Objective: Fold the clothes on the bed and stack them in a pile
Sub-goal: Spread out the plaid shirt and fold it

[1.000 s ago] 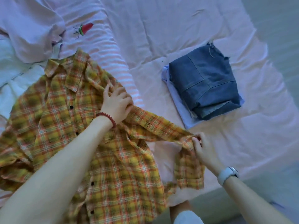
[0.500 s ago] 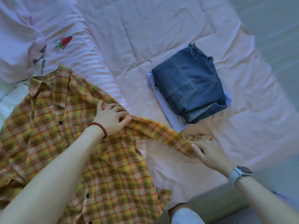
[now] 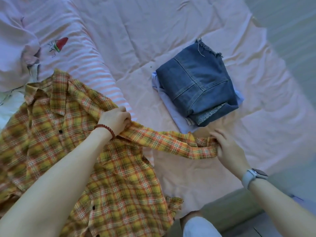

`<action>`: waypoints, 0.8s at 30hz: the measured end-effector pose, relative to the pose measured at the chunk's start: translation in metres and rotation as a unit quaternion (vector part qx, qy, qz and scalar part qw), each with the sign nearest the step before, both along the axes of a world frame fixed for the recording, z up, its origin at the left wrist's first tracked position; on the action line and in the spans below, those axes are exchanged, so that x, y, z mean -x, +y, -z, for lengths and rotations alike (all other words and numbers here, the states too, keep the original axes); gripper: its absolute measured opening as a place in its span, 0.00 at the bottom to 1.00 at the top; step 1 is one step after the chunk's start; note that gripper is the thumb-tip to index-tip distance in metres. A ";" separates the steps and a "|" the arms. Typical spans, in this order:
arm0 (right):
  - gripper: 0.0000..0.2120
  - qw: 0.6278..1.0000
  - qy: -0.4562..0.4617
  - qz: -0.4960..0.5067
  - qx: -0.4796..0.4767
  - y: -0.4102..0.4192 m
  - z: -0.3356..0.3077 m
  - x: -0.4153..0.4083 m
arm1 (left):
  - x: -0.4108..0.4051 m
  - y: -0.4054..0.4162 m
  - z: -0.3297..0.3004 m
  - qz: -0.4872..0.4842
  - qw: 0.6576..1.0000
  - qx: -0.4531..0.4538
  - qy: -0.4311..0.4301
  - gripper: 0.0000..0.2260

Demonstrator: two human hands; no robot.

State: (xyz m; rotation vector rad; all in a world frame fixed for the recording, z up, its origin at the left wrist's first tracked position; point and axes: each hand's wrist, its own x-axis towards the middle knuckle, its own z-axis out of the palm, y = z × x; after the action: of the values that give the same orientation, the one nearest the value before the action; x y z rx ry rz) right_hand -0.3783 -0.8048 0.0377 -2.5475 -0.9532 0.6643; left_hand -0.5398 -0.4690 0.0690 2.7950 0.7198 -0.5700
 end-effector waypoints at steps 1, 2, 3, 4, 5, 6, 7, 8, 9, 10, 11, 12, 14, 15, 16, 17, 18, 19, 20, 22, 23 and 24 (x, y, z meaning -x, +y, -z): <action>0.24 1.000 0.003 0.011 0.016 0.001 0.001 -0.006 | -0.002 0.002 -0.002 -0.014 0.999 0.009 -0.032 0.08; 0.25 0.999 0.003 -0.011 0.047 0.001 0.004 -0.010 | -0.003 0.003 -0.005 -0.030 0.997 0.011 -0.072 0.07; 0.25 0.995 0.007 -0.051 0.084 0.000 0.006 -0.013 | -0.004 0.005 -0.009 -0.047 0.993 0.006 -0.111 0.06; 0.25 0.988 0.011 -0.091 0.125 -0.001 0.008 -0.016 | -0.005 0.006 -0.014 -0.064 0.987 -0.001 -0.145 0.05; 0.24 0.979 0.011 -0.119 0.163 -0.003 0.008 -0.017 | -0.006 0.006 -0.019 -0.077 0.982 -0.003 -0.170 0.04; 0.22 0.971 0.009 -0.137 0.198 -0.004 0.008 -0.019 | -0.007 0.007 -0.023 -0.085 0.979 0.001 -0.186 0.03; 0.20 0.962 0.009 -0.148 0.228 -0.005 0.007 -0.021 | -0.009 0.008 -0.026 -0.091 0.977 0.008 -0.194 0.04; 0.16 0.957 0.010 -0.151 0.247 -0.007 0.005 -0.022 | -0.010 0.009 -0.028 -0.102 0.975 0.016 -0.197 0.04; 0.13 0.960 0.018 -0.141 0.242 -0.008 0.002 -0.023 | -0.012 0.011 -0.030 -0.118 0.973 0.020 -0.197 0.05; 0.10 0.970 0.038 -0.116 0.209 -0.009 0.000 -0.025 | -0.013 0.013 -0.031 -0.133 0.971 0.021 -0.197 0.05; 0.07 0.984 0.073 -0.069 0.150 -0.009 -0.006 -0.026 | -0.015 0.016 -0.032 -0.145 0.969 0.021 -0.200 0.05; 0.04 0.989 0.123 -0.006 0.087 -0.010 -0.014 -0.029 | -0.016 0.018 -0.032 -0.157 0.966 0.024 -0.202 0.05; 0.11 0.968 0.205 0.144 -0.032 -0.013 -0.035 -0.038 | -0.017 0.020 -0.032 -0.171 0.964 0.029 -0.203 0.05; 0.14 0.948 0.222 0.211 -0.082 -0.014 -0.045 -0.044 | -0.019 0.020 -0.032 -0.173 0.964 0.029 -0.202 0.05; 0.15 0.926 0.235 0.269 -0.124 -0.016 -0.055 -0.051 | -0.022 0.020 -0.032 -0.177 0.963 0.028 -0.200 0.05; 0.14 0.899 0.254 0.318 -0.161 -0.016 -0.065 -0.059 | -0.025 0.020 -0.032 -0.183 0.963 0.024 -0.198 0.05; 0.11 0.868 0.281 0.361 -0.193 -0.016 -0.073 -0.068 | -0.030 0.019 -0.032 -0.193 0.962 0.017 -0.193 0.06; 0.09 0.832 0.320 0.400 -0.215 -0.015 -0.079 -0.078 | -0.035 0.019 -0.032 -0.206 0.961 0.005 -0.184 0.06; 0.07 0.791 0.366 0.438 -0.221 -0.014 -0.083 -0.088 | -0.040 0.018 -0.032 -0.223 0.960 -0.011 -0.169 0.07; 0.08 0.710 0.443 0.505 -0.210 -0.009 -0.088 -0.104 | -0.051 0.017 -0.030 -0.255 0.956 -0.041 -0.138 0.09; 0.09 0.680 0.458 0.530 -0.214 -0.007 -0.089 -0.110 | -0.057 0.015 -0.028 -0.264 0.956 -0.049 -0.122 0.09; 0.11 0.652 0.466 0.552 -0.231 -0.005 -0.086 -0.116 | -0.063 0.012 -0.026 -0.266 0.957 -0.050 -0.107 0.10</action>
State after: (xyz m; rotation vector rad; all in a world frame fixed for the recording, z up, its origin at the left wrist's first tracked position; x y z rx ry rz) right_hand -0.2626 -0.8095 0.1241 -1.4370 0.6970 0.9239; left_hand -0.4771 -0.4565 0.0947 2.5210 1.4076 -0.1293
